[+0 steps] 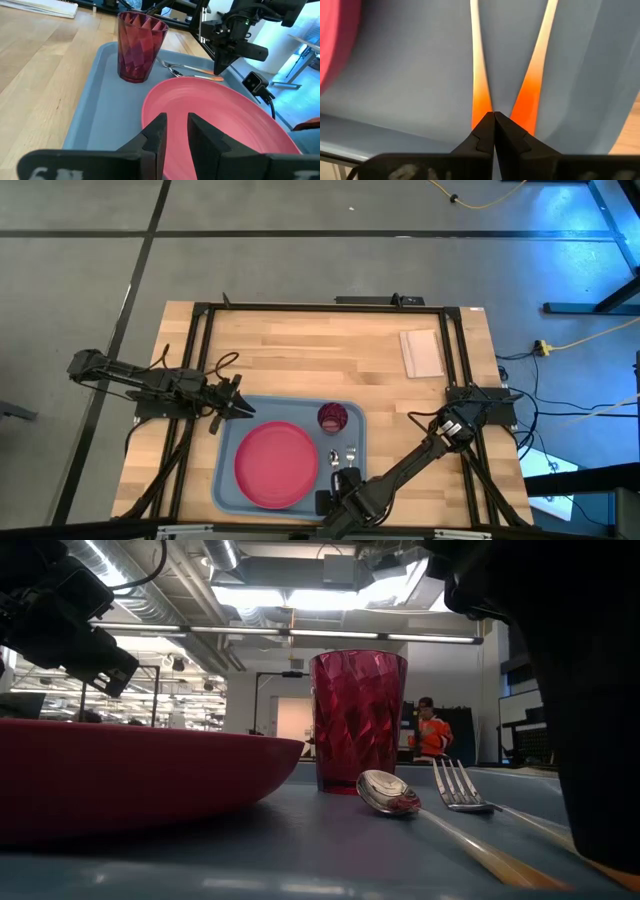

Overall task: Pick and place plate/cup/fork/spoon on tray
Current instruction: Put the orange spoon on the blue serving tray to the left of the orange fork

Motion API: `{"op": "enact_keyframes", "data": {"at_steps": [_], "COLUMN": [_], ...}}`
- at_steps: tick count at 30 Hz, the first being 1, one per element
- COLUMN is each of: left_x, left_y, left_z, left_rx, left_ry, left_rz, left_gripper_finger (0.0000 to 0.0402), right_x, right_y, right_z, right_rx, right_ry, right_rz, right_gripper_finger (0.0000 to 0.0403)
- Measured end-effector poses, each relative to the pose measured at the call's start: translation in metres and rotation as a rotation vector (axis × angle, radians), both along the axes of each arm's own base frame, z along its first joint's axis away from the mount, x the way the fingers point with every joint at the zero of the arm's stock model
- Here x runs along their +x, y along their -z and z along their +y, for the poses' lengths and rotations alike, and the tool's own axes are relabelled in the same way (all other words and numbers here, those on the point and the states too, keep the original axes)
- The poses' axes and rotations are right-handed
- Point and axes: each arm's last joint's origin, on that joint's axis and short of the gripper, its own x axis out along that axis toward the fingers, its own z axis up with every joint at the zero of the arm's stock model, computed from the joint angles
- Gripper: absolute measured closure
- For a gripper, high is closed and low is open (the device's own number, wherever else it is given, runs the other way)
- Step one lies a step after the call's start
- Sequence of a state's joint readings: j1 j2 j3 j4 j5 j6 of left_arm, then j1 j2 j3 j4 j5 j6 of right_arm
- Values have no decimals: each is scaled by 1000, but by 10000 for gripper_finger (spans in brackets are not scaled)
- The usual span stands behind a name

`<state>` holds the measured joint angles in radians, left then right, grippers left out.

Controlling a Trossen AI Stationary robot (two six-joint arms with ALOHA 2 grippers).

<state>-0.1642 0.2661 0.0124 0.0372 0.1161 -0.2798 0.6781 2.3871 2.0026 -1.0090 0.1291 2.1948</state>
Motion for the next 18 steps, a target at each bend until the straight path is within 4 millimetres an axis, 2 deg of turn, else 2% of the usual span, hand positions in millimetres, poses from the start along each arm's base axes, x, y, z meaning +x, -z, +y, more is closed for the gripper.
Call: {"op": "enact_keyframes", "data": {"at_steps": [18], "left_x": [0], "left_y": [0], "left_z": [0], "left_rx": [0], "left_ry": [0], "left_rz": [0], "left_gripper_finger": [333], "right_x": [0], "right_y": [5], "right_z": [-2], "right_rx": [6], "right_ry": [2], "right_rz": [22], "right_gripper_finger": [389]}}
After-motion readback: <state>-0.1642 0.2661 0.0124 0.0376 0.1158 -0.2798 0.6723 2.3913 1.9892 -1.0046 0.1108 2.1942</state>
